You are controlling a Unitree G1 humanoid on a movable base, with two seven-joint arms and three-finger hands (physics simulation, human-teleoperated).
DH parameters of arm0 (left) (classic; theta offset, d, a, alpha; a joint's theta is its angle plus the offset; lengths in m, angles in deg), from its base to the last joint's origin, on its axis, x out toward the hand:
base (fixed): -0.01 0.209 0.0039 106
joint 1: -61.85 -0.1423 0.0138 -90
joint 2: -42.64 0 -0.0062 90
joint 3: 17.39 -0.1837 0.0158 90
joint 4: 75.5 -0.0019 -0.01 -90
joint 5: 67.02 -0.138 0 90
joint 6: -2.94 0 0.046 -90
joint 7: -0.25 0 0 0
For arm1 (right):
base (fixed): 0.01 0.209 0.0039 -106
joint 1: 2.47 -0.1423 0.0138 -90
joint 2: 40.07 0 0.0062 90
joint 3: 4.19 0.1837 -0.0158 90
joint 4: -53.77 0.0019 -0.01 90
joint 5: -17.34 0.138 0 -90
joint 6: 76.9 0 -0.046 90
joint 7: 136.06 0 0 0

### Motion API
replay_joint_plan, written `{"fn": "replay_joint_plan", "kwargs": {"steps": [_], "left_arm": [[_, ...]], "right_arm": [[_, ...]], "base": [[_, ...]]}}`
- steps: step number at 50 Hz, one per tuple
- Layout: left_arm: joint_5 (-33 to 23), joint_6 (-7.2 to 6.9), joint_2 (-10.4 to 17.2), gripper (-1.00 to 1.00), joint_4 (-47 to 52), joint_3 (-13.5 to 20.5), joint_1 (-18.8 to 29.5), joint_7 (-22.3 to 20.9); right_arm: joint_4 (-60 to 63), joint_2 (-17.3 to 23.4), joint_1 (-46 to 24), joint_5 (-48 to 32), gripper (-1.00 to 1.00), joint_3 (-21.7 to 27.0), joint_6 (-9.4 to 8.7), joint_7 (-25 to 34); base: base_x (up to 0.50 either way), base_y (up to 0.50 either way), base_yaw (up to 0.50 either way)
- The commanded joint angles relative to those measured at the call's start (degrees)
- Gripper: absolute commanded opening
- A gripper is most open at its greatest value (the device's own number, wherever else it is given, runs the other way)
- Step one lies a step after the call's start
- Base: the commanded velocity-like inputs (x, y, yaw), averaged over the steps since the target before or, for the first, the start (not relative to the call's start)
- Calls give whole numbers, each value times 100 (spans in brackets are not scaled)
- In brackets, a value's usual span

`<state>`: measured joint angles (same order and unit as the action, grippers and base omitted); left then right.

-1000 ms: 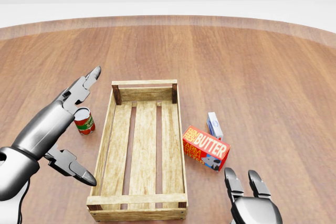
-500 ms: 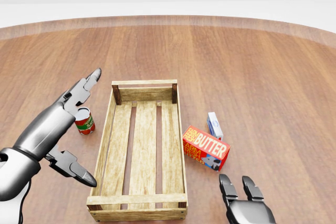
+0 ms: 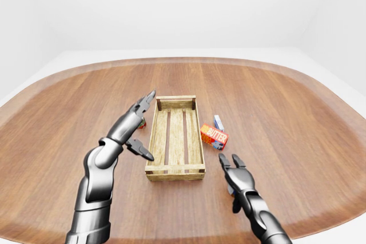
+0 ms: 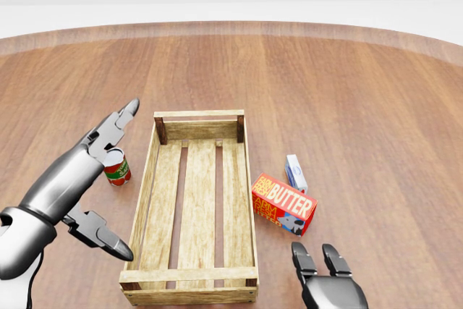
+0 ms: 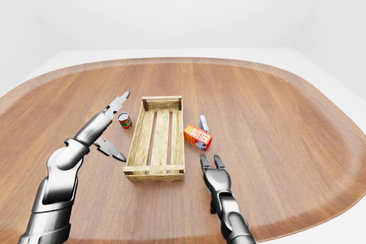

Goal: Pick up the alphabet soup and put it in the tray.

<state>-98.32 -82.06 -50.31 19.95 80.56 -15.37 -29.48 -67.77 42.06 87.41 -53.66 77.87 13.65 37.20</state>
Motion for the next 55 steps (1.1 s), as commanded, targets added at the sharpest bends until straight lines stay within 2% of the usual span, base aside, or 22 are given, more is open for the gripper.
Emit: {"fn": "replay_joint_plan", "kwargs": {"steps": [1,52,53,54,55], "left_arm": [[-9,0,-7,100,-35,0,-32,22],[-63,0,-11,100,-66,-25,-6,34],[-57,0,-11,100,-64,-23,-4,29],[-53,0,-12,100,-61,-21,-4,26],[-56,0,-11,100,-60,-22,-4,28]], "right_arm": [[-433,-11,-183,-13,100,-10,25,-171],[-518,19,-114,1,100,-39,39,-211],[-513,22,-109,-3,66,-41,39,-211],[-504,22,-105,1,51,-38,40,-206],[-496,22,-102,1,44,-36,34,-206]], "base": [[0,0,0],[0,0,0],[0,0,0],[0,0,0],[0,0,0]]}}
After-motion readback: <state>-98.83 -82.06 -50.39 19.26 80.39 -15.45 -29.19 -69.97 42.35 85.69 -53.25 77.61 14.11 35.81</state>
